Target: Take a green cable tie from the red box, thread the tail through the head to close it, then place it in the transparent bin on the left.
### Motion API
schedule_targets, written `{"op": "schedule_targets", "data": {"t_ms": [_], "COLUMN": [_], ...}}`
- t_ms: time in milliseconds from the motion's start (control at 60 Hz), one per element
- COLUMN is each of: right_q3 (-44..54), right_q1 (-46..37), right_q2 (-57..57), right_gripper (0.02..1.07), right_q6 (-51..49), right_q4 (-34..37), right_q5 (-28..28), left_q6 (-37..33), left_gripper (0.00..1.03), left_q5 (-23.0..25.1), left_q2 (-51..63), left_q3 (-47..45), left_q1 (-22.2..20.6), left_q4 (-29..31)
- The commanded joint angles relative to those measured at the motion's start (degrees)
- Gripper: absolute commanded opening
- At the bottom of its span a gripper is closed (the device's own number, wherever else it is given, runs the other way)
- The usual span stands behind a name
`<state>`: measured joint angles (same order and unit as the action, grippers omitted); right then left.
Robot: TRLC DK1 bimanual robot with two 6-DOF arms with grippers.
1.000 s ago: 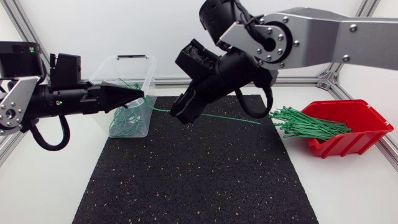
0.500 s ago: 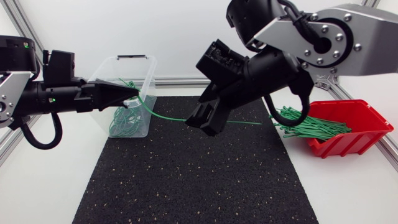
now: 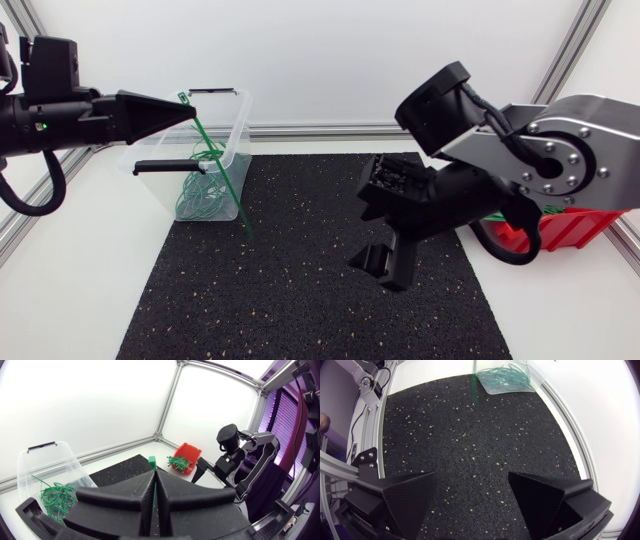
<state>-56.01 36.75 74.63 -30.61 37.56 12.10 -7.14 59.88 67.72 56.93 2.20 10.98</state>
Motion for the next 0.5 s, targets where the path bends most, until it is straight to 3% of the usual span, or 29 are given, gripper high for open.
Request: {"op": "schedule_targets", "data": {"t_ms": [0, 117, 233, 350, 483], "right_q3": [1.25, 0.81, 1.08, 1.34, 2.04], "right_q1": [-2.39, -3.88, -4.50, -4.85, -4.94], "right_q2": [-1.68, -2.03, -2.03, -2.82, -5.99], "right_gripper": [1.02, 1.02, 1.02, 1.02, 1.02], "right_q6": [-2.96, -3.58, -3.58, -3.05, -2.26], "right_q4": [0.14, 0.41, 0.06, 0.06, 0.14], "right_q5": [-0.23, -0.23, -0.23, -0.06, -0.23], "left_q6": [-3.41, -8.24, -11.23, -14.48, -14.84], "left_gripper": [0.04, 0.04, 0.04, 0.04, 0.04], "left_q5": [0.15, -0.02, -3.10, -7.23, -11.27], "left_q2": [-1.28, -4.35, -8.22, -8.75, -7.87], "left_q3": [3.19, 5.21, 4.33, 2.49, 0.73], "left_q1": [0.18, -2.81, -6.33, -11.95, -18.81], "left_q4": [4.13, 16.18, 22.33, 25.93, 25.67]}}
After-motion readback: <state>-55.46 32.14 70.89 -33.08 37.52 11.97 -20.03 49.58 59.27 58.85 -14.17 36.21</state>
